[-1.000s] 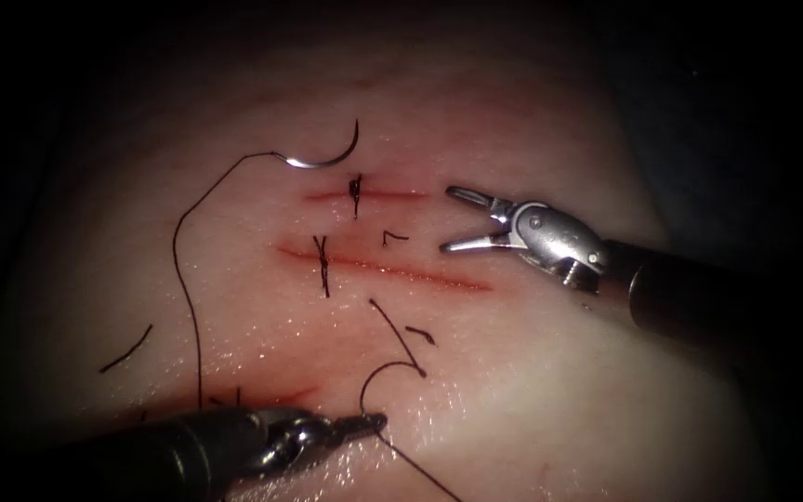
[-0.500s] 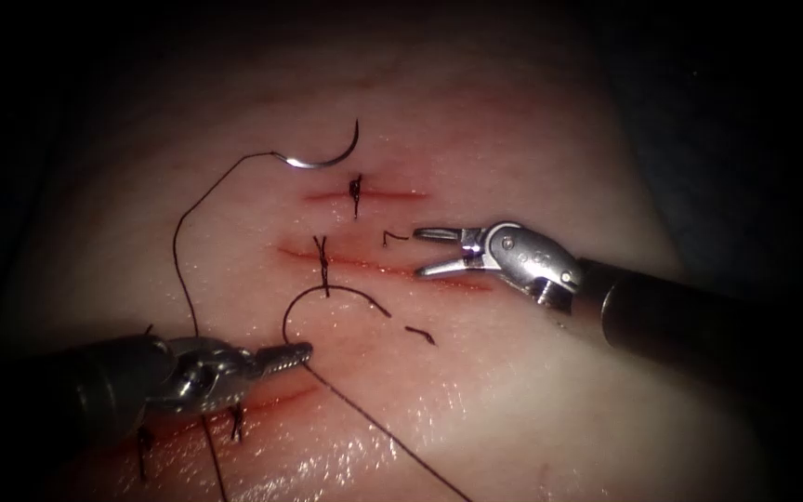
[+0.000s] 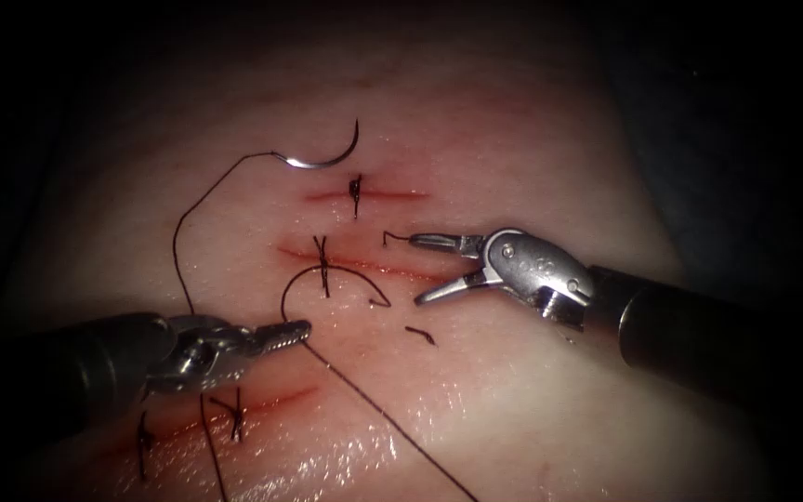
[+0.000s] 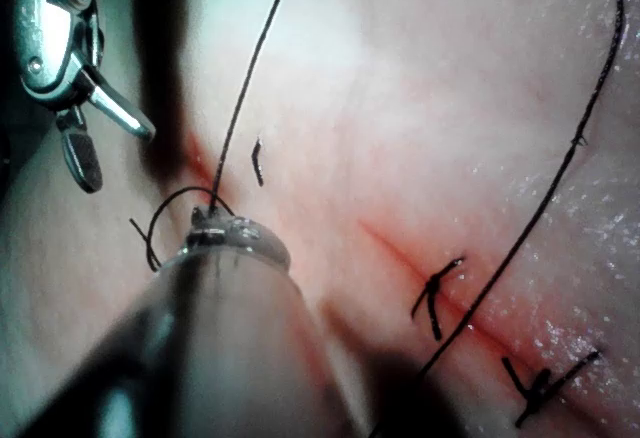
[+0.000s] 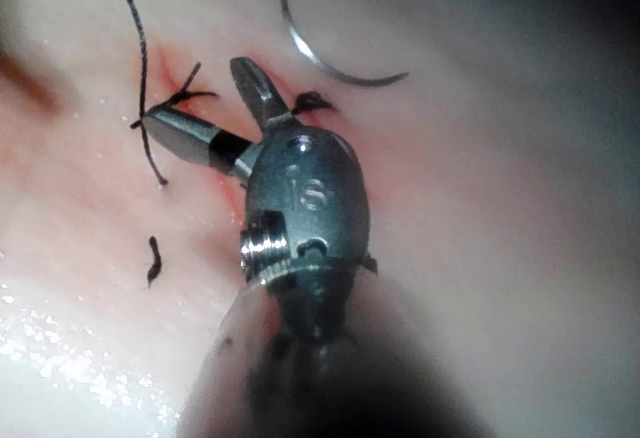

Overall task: Wound Closure
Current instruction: Grasp the needle with the right gripper and hand over more suture to the left.

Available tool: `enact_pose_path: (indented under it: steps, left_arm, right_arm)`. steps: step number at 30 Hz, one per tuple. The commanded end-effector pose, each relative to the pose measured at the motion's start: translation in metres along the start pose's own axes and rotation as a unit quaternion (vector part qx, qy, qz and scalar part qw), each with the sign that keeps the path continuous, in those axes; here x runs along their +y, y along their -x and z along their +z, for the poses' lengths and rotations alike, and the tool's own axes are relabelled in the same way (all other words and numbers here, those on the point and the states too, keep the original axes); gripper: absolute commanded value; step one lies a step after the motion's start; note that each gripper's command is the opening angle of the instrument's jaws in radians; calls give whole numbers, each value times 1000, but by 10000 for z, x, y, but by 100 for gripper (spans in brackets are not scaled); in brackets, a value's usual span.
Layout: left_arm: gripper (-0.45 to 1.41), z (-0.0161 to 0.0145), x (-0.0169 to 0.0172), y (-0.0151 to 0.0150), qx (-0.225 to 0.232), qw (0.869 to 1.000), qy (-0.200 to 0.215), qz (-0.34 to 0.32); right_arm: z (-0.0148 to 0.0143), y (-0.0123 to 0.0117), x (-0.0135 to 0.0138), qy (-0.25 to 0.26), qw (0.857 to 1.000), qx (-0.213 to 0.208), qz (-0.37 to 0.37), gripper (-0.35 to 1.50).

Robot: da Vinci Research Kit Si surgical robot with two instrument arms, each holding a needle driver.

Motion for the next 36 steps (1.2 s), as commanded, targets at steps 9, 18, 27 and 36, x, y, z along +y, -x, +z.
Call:
enact_pose_path:
  steps: [9, 18, 27, 36]
  left_arm:
    - [-45, 14, 10, 26, -22, 999, 3, 25]
    - [-45, 14, 14, 35, -40, 999, 8, 28]
    - [-45, 23, 10, 25, -45, 999, 7, 24]
    - [-45, 20, 12, 19, -45, 999, 6, 28]
  right_arm:
    - [58, -9, 46, 24, 1000, 1, -7, 108]
    - [86, 1, 25, -10, 1000, -17, 2, 98]
    - [84, -26, 27, -9, 999, -39, 12, 89]
    - [91, -5, 13, -24, 994, -104, 30, 83]
